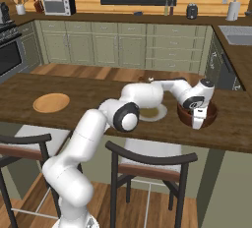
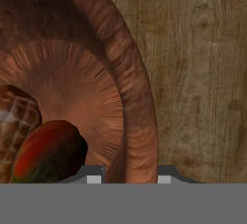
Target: Pick the chicken drumstick and bell pepper from their plates and place them in the bowl. Then put the bowl in the fridge.
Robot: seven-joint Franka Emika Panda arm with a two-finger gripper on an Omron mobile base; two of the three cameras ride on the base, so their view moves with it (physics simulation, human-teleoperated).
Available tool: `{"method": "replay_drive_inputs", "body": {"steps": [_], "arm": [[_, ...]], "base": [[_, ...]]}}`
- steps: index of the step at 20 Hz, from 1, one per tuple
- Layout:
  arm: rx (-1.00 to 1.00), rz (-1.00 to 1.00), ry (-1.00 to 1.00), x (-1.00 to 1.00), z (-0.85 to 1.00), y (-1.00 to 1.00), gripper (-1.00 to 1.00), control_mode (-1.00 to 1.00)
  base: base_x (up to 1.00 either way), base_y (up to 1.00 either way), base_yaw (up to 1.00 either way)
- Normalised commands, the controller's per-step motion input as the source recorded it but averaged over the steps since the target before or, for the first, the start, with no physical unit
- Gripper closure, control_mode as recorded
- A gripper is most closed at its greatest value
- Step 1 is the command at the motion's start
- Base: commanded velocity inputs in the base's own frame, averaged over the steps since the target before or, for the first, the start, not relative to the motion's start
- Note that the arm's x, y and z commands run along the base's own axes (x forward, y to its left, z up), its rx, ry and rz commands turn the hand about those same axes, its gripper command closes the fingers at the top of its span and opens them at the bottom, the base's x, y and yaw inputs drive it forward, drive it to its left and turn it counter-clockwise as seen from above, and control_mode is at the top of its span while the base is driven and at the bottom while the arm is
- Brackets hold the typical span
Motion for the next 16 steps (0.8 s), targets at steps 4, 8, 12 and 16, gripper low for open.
{"method": "replay_drive_inputs", "body": {"steps": [4, 8, 12, 16], "arm": [[0.0, -0.03, 0.0, -0.53, 0.57, 0.37, 1.0, -1.0], [-0.01, 0.0, 0.0, -0.69, 0.63, 0.59, 1.0, -1.0], [-0.02, 0.0, 0.0, -1.0, 0.57, 0.73, 1.0, -1.0], [-0.05, 0.05, -0.11, -1.0, 0.61, 0.83, 1.0, -1.0]], "base": [[0.0, 0.0, 0.0], [0.0, 0.0, 0.0], [0.0, 0.0, 0.0], [0.0, 0.0, 0.0]]}}
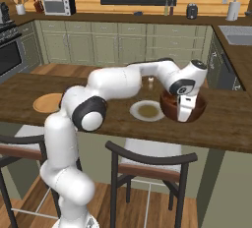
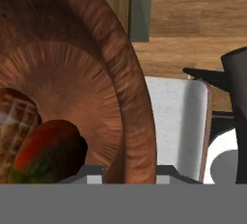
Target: Pick the chicken drumstick and bell pepper from their plates and place them in the bowl. Then put the bowl in the fridge.
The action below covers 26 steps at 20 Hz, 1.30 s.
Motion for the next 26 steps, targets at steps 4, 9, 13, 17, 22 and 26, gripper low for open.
{"method": "replay_drive_inputs", "body": {"steps": [4, 9, 13, 17, 22, 26], "arm": [[-0.1, 0.08, -0.17, -0.99, 0.58, 0.79, 1.0, -1.0], [-0.11, 0.13, 0.02, -0.68, 0.57, 0.98, 1.0, -1.0], [-0.02, 0.13, -0.04, -0.41, 0.45, 0.99, 1.0, -1.0], [0.08, 0.01, -0.04, -0.43, 0.3, 0.95, 1.0, -1.0], [0.21, 0.0, 0.0, -0.17, 0.37, 0.64, 1.0, -1.0], [0.02, 0.0, 0.0, -0.41, 0.15, 0.29, 1.0, -1.0]], "base": [[0.0, 0.0, 0.0], [0.0, 0.0, 0.0], [0.0, 0.0, 0.0], [0.0, 0.0, 0.0], [0.0, 0.0, 0.0], [0.0, 0.0, 0.0]]}}
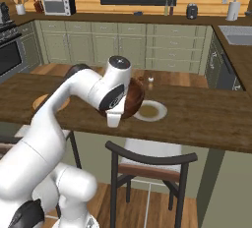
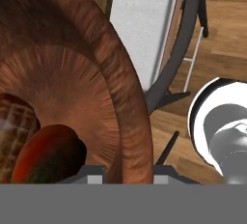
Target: Pick the chicken drumstick and bell pepper from their plates and place them in the bowl. Then put the bowl in the fridge.
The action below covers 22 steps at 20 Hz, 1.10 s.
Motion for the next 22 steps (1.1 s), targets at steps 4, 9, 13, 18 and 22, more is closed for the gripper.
{"method": "replay_drive_inputs", "body": {"steps": [4, 9, 13, 18, 22], "arm": [[0.0, 0.0, 0.0, -0.51, 0.17, 0.51, 1.0, -1.0], [0.0, 0.0, 0.0, -0.54, 0.16, 0.71, 1.0, -1.0], [0.0, 0.0, 0.0, 0.0, 0.0, 0.0, 1.0, 1.0], [0.0, 0.0, 0.0, 0.0, 0.0, 0.0, 1.0, 1.0], [0.0, 0.0, 0.0, 0.0, 0.0, 0.0, 1.0, 1.0]], "base": [[0.0, 0.0, 0.0], [0.0, 0.0, 0.0], [-0.96, 0.66, 0.0], [-0.78, 0.91, 0.15], [-0.23, 1.0, 0.58]]}}
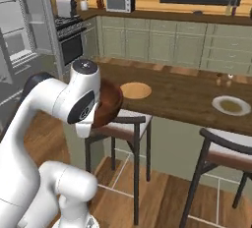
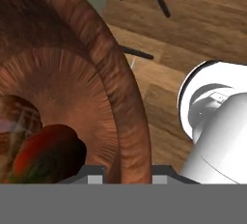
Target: Pick the chicken drumstick and bell pepper from their plates and place them in the bowl. Then put the bowl in the fridge.
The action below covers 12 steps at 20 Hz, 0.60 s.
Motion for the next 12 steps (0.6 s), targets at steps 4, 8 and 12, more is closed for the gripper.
{"method": "replay_drive_inputs", "body": {"steps": [4, 8, 12], "arm": [[0.0, 0.0, 0.0, 0.0, 0.0, 0.0, 1.0, 1.0], [0.0, 0.0, 0.0, 0.0, 0.0, 0.0, 1.0, 1.0], [0.0, 0.0, 0.0, 0.0, 0.0, 0.0, 1.0, 1.0]], "base": [[-0.02, 1.0, 0.65], [0.01, 1.0, 0.66], [0.46, 0.49, 0.26]]}}
